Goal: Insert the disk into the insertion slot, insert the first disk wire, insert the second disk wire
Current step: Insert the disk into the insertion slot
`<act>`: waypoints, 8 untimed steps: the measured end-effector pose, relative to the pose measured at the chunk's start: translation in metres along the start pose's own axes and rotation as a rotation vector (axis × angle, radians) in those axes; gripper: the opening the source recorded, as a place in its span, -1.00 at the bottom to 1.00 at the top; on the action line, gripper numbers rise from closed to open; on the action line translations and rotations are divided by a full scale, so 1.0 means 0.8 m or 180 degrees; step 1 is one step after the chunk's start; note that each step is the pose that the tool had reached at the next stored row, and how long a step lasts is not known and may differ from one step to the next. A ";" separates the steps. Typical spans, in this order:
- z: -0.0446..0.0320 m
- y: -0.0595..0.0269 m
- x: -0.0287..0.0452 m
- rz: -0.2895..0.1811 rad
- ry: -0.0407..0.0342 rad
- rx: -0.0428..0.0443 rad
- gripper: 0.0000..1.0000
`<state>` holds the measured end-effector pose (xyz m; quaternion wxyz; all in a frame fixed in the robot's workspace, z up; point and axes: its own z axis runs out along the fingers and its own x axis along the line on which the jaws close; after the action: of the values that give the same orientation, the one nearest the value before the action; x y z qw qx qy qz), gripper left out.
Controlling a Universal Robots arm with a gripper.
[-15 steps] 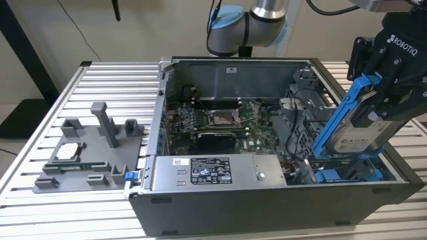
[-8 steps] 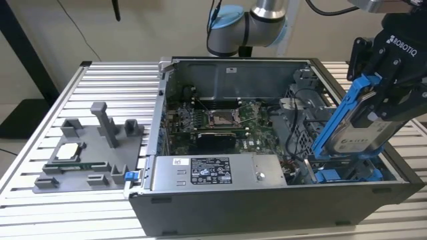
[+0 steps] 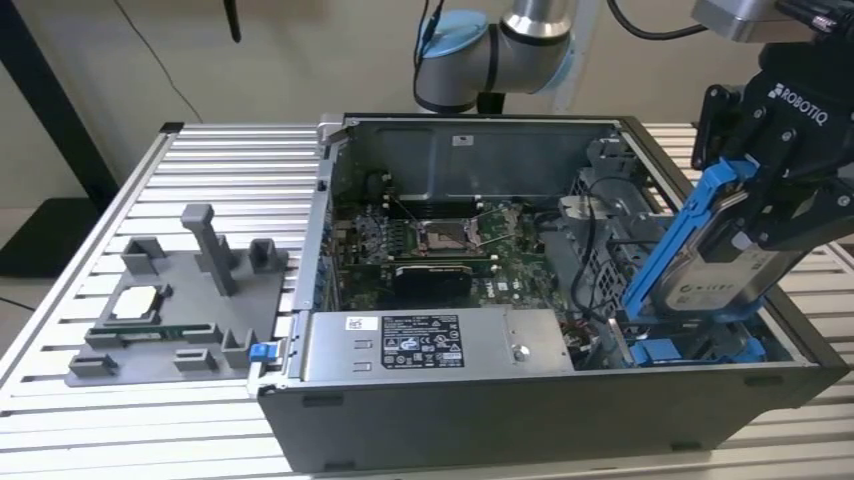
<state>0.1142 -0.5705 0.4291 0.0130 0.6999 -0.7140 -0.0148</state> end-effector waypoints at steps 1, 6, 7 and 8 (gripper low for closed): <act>0.0010 -0.001 0.0002 0.0000 0.0001 0.0000 -1.00; 0.0085 -0.002 0.0027 0.0001 0.0000 0.0000 -1.00; 0.0101 -0.002 0.0030 0.0000 -0.0001 0.0000 -1.00; 0.0118 -0.002 0.0034 0.0000 -0.0002 0.0000 -1.00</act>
<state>0.1154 -0.5732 0.4196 0.0129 0.6998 -0.7140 -0.0150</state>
